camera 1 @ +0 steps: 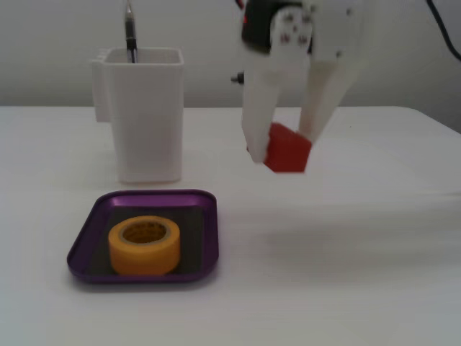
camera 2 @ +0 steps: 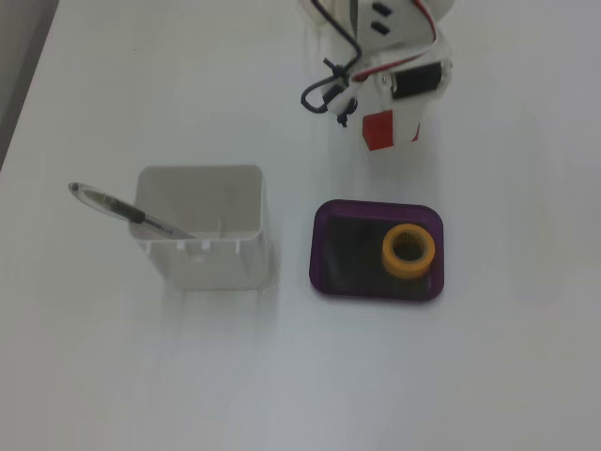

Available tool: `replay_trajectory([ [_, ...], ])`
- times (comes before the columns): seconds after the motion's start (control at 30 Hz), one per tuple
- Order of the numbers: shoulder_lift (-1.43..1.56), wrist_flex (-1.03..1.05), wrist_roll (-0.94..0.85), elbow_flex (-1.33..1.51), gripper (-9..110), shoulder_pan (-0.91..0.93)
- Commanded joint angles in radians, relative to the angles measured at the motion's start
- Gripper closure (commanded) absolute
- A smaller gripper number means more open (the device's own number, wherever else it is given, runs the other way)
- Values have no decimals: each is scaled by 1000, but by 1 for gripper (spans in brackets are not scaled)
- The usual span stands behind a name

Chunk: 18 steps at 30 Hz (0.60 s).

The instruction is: Pick up the red cube and place it in the box.

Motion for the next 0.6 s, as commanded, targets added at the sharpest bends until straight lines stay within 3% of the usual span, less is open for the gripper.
replay_trajectory([
  [0.0, 118, 21, 94, -196, 102, -5],
  [0.17, 120, 11, 152, -344, 102, 12],
  [0.57, -135, -89, 262, -356, 102, 101],
])
